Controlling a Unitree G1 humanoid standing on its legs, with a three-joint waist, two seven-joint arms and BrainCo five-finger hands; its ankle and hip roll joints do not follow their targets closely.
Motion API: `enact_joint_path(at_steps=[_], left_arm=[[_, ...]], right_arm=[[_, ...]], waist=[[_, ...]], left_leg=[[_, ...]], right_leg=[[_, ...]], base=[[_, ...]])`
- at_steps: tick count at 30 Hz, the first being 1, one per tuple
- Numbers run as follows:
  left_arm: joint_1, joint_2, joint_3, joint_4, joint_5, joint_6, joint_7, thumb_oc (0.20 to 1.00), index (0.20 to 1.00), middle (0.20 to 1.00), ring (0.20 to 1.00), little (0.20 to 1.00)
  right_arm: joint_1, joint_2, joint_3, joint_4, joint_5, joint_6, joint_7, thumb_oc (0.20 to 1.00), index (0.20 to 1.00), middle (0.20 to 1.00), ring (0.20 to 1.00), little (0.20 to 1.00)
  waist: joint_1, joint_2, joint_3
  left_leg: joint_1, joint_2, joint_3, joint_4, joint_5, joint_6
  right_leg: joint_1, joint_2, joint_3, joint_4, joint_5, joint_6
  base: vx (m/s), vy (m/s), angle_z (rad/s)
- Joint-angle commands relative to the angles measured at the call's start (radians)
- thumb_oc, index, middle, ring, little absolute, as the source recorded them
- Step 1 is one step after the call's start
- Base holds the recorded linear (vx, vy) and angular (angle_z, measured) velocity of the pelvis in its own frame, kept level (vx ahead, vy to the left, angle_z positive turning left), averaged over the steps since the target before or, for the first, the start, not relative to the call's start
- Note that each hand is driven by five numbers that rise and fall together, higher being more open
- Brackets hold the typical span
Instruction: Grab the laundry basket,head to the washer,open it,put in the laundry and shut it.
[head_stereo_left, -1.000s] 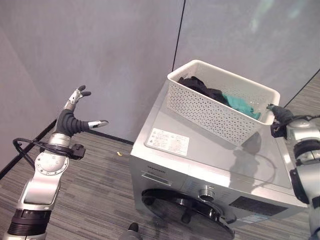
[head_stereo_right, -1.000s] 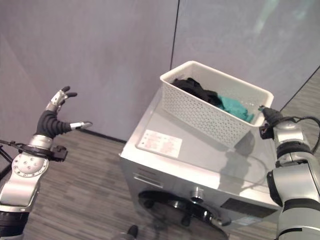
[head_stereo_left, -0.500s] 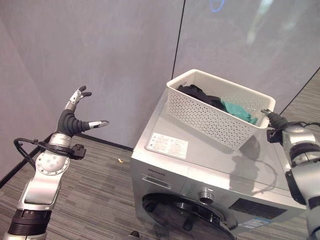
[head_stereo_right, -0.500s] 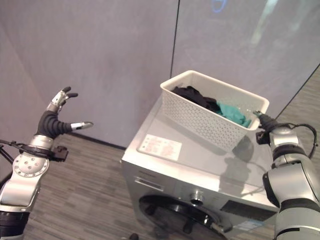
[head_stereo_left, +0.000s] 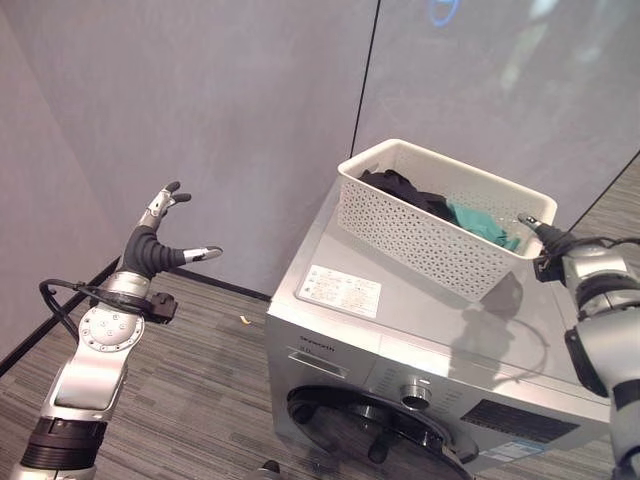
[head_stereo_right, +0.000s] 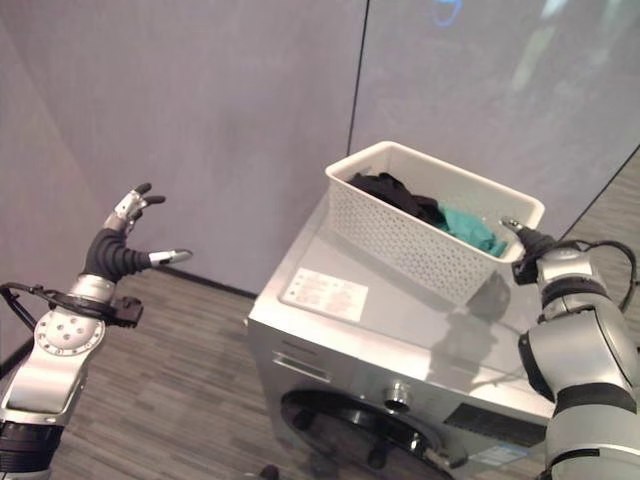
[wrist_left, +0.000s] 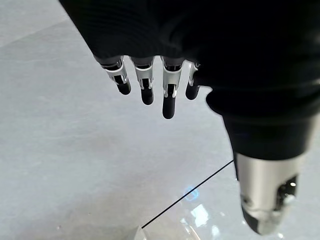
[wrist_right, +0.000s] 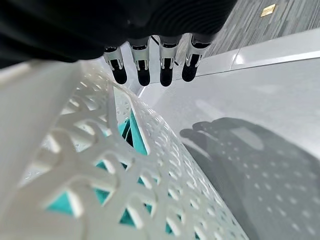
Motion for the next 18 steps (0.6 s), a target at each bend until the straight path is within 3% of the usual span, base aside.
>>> enact_joint_path(at_steps=[1, 10, 18], left_arm=[[-0.049, 0.035, 0.022, -0.042, -0.014, -0.054, 0.024, 1.000, 1.000, 1.000, 1.000, 1.000], [-0.059, 0.051, 0.027, -0.023, -0.016, -0.056, 0.033, 1.000, 1.000, 1.000, 1.000, 1.000], [-0.052, 0.056, 0.053, -0.012, 0.013, -0.057, 0.025, 1.000, 1.000, 1.000, 1.000, 1.000]], right_arm=[[-0.140, 0.041, 0.035, 0.021, 0.076, -0.017, 0.004, 1.000, 1.000, 1.000, 1.000, 1.000], [-0.212, -0.020, 0.134, -0.005, 0.005, -0.022, 0.005, 1.000, 1.000, 1.000, 1.000, 1.000], [-0.180, -0.195, 0.245, -0.151, -0.137, -0.044, 0.046, 1.000, 1.000, 1.000, 1.000, 1.000]], waist=[[0.059, -0.005, 0.020], [0.055, -0.015, 0.021], [0.025, -0.030, 0.022]], left_leg=[[0.019, 0.046, -0.031, 0.135, -0.232, 0.024], [0.017, 0.042, -0.032, 0.134, -0.231, 0.024], [0.020, 0.045, -0.033, 0.133, -0.234, 0.025]], right_leg=[[-0.061, -0.058, -0.063, 0.048, 0.006, 0.025], [-0.064, -0.063, -0.066, 0.053, 0.007, 0.029], [-0.073, -0.064, -0.069, 0.082, -0.004, 0.031]], base=[[0.00, 0.000, 0.00], [0.00, 0.000, 0.00], [0.00, 0.000, 0.00]])
